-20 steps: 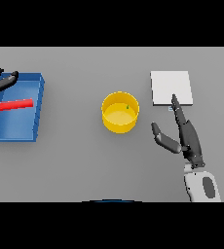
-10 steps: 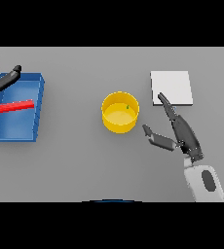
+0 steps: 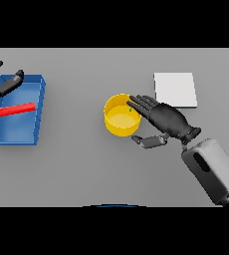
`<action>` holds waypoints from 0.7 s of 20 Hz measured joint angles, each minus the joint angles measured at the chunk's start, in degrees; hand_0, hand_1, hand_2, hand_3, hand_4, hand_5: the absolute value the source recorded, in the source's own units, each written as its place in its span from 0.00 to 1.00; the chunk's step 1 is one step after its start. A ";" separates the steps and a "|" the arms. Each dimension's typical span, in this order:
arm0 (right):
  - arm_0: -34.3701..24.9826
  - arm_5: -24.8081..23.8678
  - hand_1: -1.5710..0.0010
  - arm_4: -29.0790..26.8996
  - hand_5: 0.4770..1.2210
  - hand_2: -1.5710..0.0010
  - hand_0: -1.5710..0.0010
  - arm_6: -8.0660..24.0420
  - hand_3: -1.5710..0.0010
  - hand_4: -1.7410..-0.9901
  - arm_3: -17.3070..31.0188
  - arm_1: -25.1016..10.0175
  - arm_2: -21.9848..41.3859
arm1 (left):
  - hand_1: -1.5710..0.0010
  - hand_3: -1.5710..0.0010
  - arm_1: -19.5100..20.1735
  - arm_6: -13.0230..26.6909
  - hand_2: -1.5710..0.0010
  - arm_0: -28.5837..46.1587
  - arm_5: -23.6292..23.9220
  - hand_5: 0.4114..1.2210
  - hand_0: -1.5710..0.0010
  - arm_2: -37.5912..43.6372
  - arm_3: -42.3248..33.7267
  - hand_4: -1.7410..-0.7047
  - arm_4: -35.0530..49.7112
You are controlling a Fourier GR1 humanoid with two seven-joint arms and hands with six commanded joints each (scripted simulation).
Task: Pick up the red beaker and tilt it to pour out 1 green nut into yellow bowl. Pick up the yellow bowl and place it on the metallic measuring scale.
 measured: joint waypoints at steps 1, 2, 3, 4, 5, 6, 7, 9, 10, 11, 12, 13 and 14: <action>-1.84 0.55 1.00 1.10 0.22 1.00 1.00 0.08 1.00 0.77 1.63 -0.18 0.85 | 1.00 1.00 0.27 0.59 1.00 -0.47 -0.26 0.34 1.00 0.16 0.37 0.90 0.02; -2.85 1.42 1.00 2.33 0.22 1.00 1.00 -1.12 1.00 0.77 2.95 -0.70 2.25 | 1.00 1.00 0.31 -0.11 1.00 0.16 -0.32 0.35 1.00 0.16 -0.23 0.90 0.20; -4.66 1.92 1.00 3.32 0.22 1.00 1.00 -1.44 1.00 0.78 4.55 -0.57 3.26 | 1.00 1.00 0.89 0.24 1.00 0.41 -0.53 0.35 1.00 0.41 -0.63 0.90 0.32; -5.54 2.74 1.00 4.00 0.22 1.00 1.00 -2.90 1.00 0.78 5.26 -1.22 4.20 | 1.00 1.00 0.52 0.17 1.00 0.29 -0.37 0.35 1.00 0.12 -0.56 0.90 0.10; -6.98 3.00 1.00 4.58 0.22 1.00 1.00 -3.23 1.00 0.78 6.97 -0.59 5.05 | 1.00 1.00 0.44 0.15 1.00 -0.09 -0.53 0.35 1.00 0.23 -0.42 0.90 0.29; -8.13 3.50 1.00 5.12 0.22 1.00 1.00 -3.99 1.00 0.78 8.51 -0.18 6.01 | 1.00 1.00 0.53 0.45 1.00 -0.02 -0.55 0.35 1.00 0.22 -0.90 0.90 0.37; -9.68 4.00 1.00 5.49 0.22 1.00 1.00 -4.32 1.00 0.78 10.77 -0.01 6.47 | 1.00 1.00 0.89 0.23 1.00 -0.08 -0.95 0.35 1.00 0.54 -1.06 0.90 0.74; -12.48 5.80 1.00 5.96 0.24 1.00 1.00 -5.67 1.00 0.78 13.32 0.63 7.95 | 1.00 1.00 0.56 0.09 1.00 0.40 -0.72 0.35 1.00 0.42 -0.79 0.90 0.61; -12.80 7.03 1.00 6.42 0.24 1.00 1.00 -6.20 1.00 0.77 13.60 0.70 9.09 | 1.00 1.00 0.43 0.51 1.00 0.00 -0.57 0.35 1.00 0.36 -0.39 0.90 0.39; -13.89 7.06 1.00 7.26 0.25 1.00 1.00 -5.34 1.00 0.77 15.92 1.75 9.93 | 1.00 1.00 0.78 0.76 1.00 -0.49 -0.67 0.36 1.00 0.63 -0.33 0.90 0.46; -15.04 7.59 1.00 7.73 0.26 1.00 1.00 -5.76 1.00 0.77 17.04 1.86 10.57 | 1.00 1.00 1.01 -0.11 1.00 -0.32 -0.86 0.36 1.00 0.81 0.24 0.90 0.44; -15.88 8.91 1.00 7.83 0.26 1.00 1.00 -5.95 1.00 0.77 17.50 2.11 11.24 | 1.00 1.00 1.33 -0.07 1.00 -0.75 -1.15 0.36 1.00 1.01 0.59 0.90 0.48; -16.93 9.59 1.00 8.09 0.26 1.00 1.00 -5.47 1.00 0.76 19.24 2.65 11.63 | 1.00 1.00 1.30 -0.77 1.00 -0.66 -1.46 0.36 1.00 0.83 0.34 0.90 0.54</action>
